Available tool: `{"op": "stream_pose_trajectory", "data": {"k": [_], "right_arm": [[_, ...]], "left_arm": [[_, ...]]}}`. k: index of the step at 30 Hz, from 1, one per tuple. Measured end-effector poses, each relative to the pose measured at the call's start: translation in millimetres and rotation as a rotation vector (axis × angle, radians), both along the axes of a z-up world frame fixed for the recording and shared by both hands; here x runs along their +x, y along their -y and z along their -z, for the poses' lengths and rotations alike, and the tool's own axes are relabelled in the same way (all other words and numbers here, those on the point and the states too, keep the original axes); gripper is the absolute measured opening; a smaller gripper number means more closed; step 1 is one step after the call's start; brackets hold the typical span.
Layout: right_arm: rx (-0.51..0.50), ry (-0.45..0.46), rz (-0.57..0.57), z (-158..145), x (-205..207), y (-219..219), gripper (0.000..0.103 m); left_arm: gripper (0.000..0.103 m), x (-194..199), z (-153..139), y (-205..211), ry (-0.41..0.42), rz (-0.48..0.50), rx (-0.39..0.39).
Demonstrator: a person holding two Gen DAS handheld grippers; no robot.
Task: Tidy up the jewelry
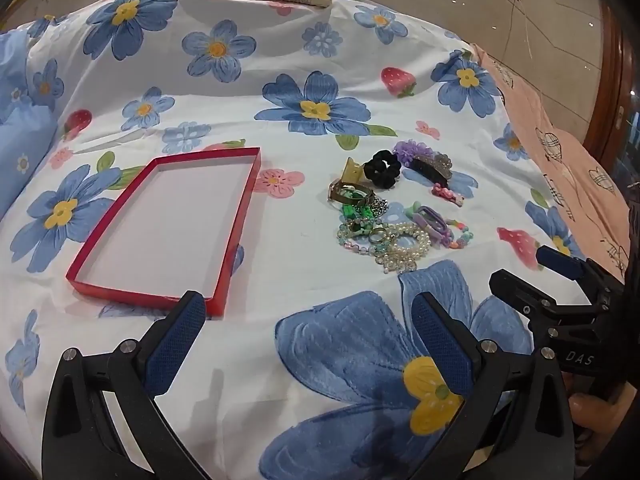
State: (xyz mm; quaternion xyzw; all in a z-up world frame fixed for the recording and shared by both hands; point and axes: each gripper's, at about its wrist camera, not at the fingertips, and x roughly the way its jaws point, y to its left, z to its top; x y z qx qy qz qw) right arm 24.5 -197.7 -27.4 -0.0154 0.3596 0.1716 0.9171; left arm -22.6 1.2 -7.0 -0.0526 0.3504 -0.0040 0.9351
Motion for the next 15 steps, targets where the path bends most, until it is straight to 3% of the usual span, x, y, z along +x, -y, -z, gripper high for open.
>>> {"op": "stream_pose_trajectory", "data": {"k": [15], "right_arm": [[-0.003,0.005,0.012,3.1,-4.6,-0.9,0.102]], "left_arm": [[0.103,-0.7,-1.8,-3.1,-0.005,-0.003,0.002]]}}
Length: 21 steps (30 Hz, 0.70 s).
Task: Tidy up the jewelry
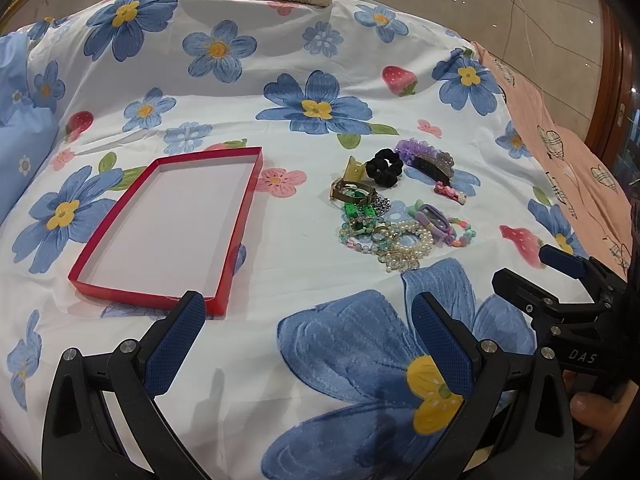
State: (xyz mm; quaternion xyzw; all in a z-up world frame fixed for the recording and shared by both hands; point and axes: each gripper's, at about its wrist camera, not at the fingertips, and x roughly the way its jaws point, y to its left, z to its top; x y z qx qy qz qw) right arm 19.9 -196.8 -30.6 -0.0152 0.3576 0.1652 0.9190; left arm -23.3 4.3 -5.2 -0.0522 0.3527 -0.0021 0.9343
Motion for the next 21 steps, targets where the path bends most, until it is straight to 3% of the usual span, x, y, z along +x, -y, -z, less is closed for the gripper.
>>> {"op": "stream_pose_trajectory", "data": {"k": [21], "right_arm": [[0.010,0.008,-0.007,-0.2,1.2,1.1,0.102]], "left_arm": [[0.103,1.0,2.4,0.6,0.000,-0.001,0.004]]}}
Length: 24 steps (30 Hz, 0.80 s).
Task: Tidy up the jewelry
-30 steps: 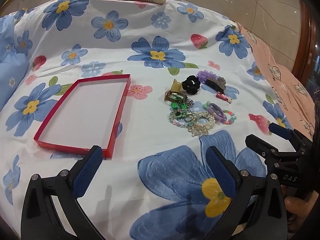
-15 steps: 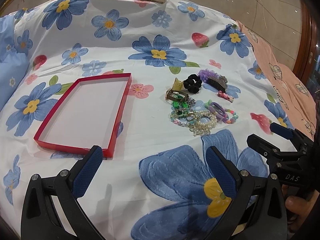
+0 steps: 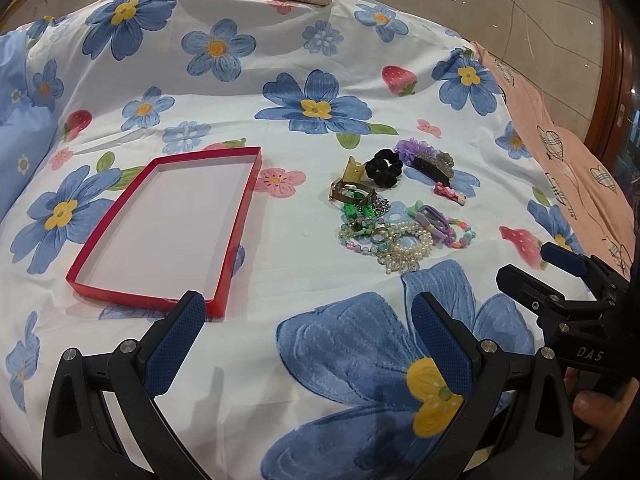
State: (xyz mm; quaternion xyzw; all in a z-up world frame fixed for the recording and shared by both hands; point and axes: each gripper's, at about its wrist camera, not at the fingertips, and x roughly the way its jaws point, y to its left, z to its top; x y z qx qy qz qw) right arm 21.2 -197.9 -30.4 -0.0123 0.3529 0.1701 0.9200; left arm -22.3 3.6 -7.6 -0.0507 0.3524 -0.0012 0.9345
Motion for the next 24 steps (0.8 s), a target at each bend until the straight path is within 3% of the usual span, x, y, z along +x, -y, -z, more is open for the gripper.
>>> {"op": "stream_pose_trajectory", "data": {"k": [24], "right_arm": [[0.003,0.001,-0.015,-6.3,-0.6,-4.1,0.102]], "left_arm": [[0.103,3.0,2.2,3.1,-0.002,-0.002,0.002]]}}
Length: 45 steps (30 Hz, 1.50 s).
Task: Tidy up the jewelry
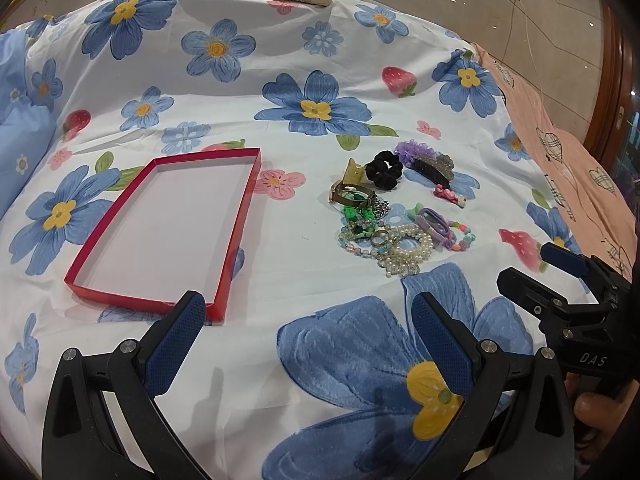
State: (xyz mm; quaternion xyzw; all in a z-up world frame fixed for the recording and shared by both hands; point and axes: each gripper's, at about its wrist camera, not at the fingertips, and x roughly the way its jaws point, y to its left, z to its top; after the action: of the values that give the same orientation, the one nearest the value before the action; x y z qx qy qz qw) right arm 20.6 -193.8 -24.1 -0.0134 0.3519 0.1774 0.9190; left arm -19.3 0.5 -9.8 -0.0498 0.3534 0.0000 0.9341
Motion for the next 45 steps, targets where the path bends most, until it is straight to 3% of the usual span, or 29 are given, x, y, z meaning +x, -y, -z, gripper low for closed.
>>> {"op": "stream_pose_trajectory", "data": {"k": [20,35,40,45], "right_arm": [[0.025,-0.018,0.004,-0.5,15.1,6.6,0.102],[0.079,-0.065,0.046,1.4,66.4,33.6,0.101],[0.074,-0.086,0.076,5.5,91.6,46.9,0.100],[0.047,-0.127,0.068,15.9,126.8,57.1,0.091]], "left_arm": [[0.103,22.9,2.0,-5.7,-0.030,0.016,-0.021],[0.102,89.3,-0.5,-15.3,-0.090,0.051,-0.016],[0.098,118.6,2.9,-15.0,-0.123,0.077,-0.029],[0.089,151.2,12.3,-12.4,-0.169,0.112,-0.041]]}}
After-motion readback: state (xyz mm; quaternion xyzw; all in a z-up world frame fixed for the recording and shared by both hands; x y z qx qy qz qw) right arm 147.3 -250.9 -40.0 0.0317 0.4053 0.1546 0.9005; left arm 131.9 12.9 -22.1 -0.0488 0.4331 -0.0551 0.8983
